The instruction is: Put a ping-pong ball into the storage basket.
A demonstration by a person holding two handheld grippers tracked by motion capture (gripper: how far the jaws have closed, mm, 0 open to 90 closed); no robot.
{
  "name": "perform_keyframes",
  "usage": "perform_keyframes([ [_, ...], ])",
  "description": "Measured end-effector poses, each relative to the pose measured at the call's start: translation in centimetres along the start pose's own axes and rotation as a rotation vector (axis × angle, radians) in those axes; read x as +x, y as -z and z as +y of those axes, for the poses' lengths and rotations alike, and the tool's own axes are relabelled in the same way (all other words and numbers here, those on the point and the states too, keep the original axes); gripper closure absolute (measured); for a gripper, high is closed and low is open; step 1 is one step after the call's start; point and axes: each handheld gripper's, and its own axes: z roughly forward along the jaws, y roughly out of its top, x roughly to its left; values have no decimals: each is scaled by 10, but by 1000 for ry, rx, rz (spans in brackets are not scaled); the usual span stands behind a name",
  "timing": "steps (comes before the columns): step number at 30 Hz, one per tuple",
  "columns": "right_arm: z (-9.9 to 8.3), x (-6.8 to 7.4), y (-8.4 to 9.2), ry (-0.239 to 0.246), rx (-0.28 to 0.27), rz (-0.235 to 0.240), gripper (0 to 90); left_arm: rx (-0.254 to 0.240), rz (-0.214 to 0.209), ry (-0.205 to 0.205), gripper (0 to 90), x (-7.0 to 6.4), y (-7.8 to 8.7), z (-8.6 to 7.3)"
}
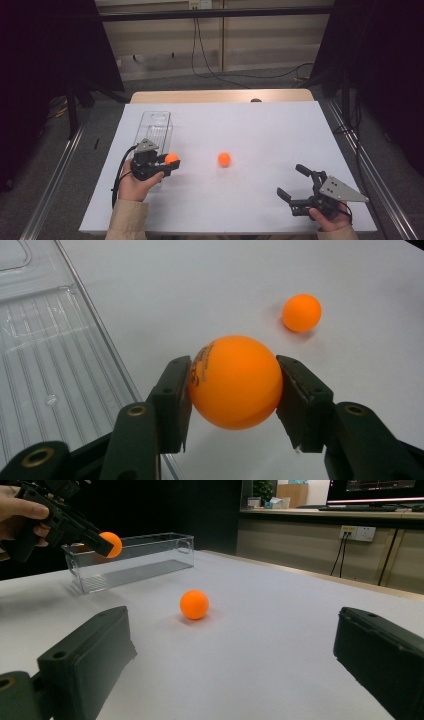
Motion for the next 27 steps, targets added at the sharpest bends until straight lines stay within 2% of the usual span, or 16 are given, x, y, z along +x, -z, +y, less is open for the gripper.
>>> perform_keyframes([
  [27, 0, -1, 1, -5, -4, -1, 15, -8, 11, 5, 509, 3, 5, 0],
])
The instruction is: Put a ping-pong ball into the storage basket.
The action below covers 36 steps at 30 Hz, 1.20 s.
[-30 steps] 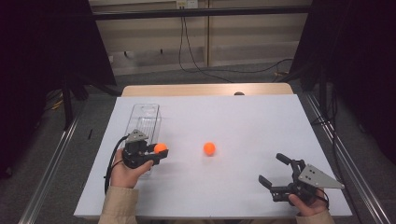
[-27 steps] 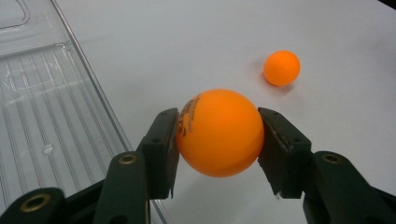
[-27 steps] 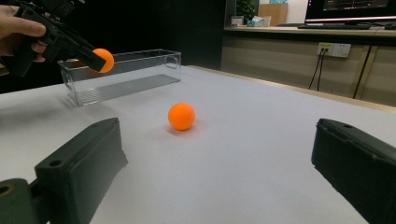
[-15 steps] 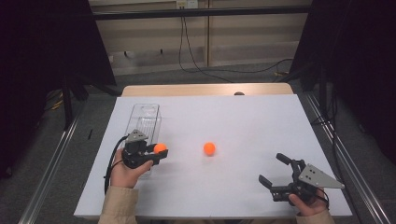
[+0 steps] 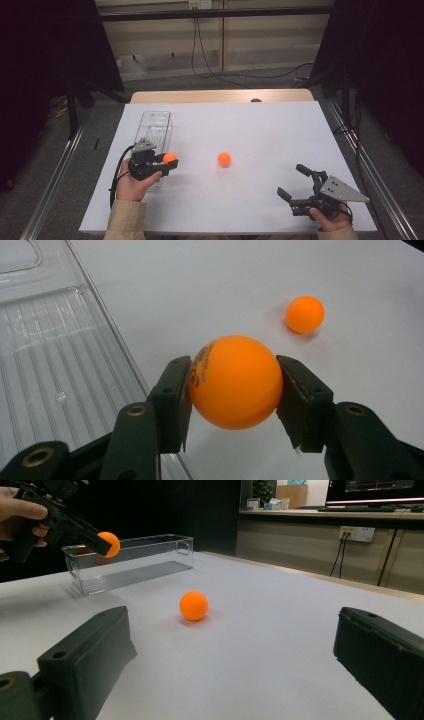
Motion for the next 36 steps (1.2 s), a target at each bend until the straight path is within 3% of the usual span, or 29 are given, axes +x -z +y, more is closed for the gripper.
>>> perform_keyframes([
  [36, 0, -1, 0, -1, -7, 0, 15, -20, 18, 13, 509, 6, 8, 0],
])
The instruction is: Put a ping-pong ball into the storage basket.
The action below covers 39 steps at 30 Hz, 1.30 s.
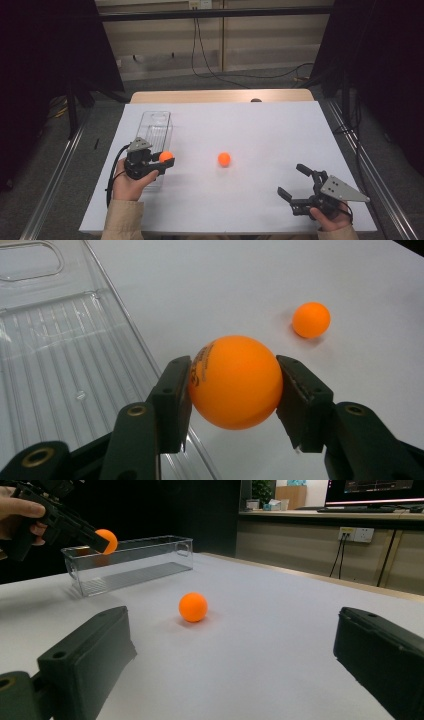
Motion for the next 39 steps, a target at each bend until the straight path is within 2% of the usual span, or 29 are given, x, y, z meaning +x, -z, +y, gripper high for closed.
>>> perform_keyframes([
  [5, 0, 1, 0, 0, 0, 1, 15, 4, 3, -6, 510, 2, 1, 0],
  [12, 0, 1, 0, 0, 0, 3, 15, -9, 16, 13, 509, 5, 4, -2],
  [17, 0, 1, 0, 0, 0, 4, 16, -7, 24, 3, 509, 7, 6, -1],
  [22, 0, 1, 0, -1, -1, 4, 16, -10, 33, 14, 509, 8, 7, -2],
  [39, 0, 1, 0, 0, -2, 3, 16, -23, 57, 13, 509, 12, 12, -2],
])
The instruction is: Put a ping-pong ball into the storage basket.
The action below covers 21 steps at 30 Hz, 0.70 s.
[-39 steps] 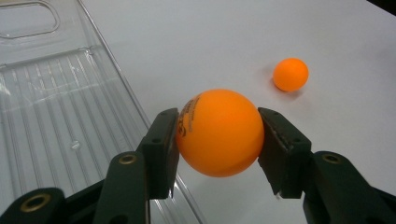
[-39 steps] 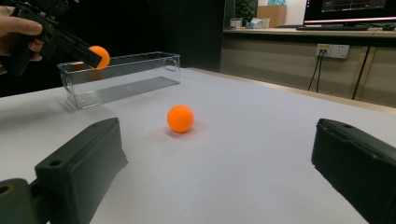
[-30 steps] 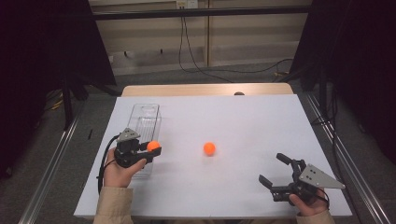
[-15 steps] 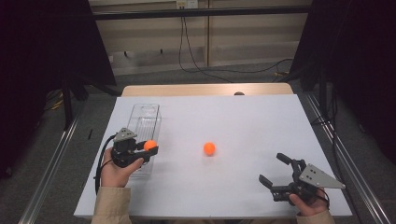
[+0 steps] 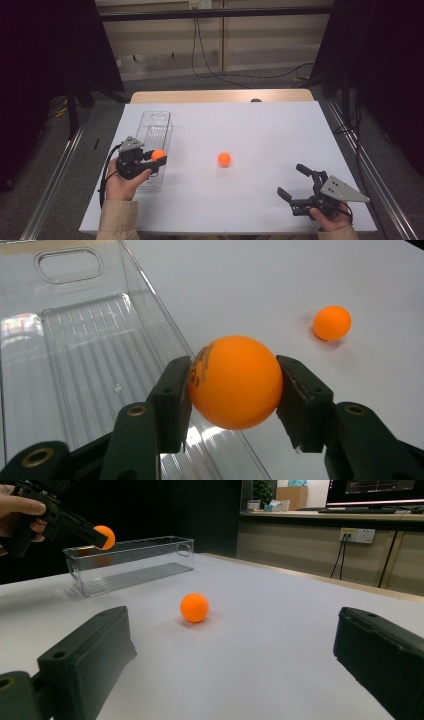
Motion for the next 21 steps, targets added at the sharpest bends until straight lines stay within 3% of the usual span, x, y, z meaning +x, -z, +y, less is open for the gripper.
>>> perform_keyframes([
  [21, 0, 0, 0, 1, -2, 0, 16, 3, 33, 3, 509, 9, 3, -4],
])
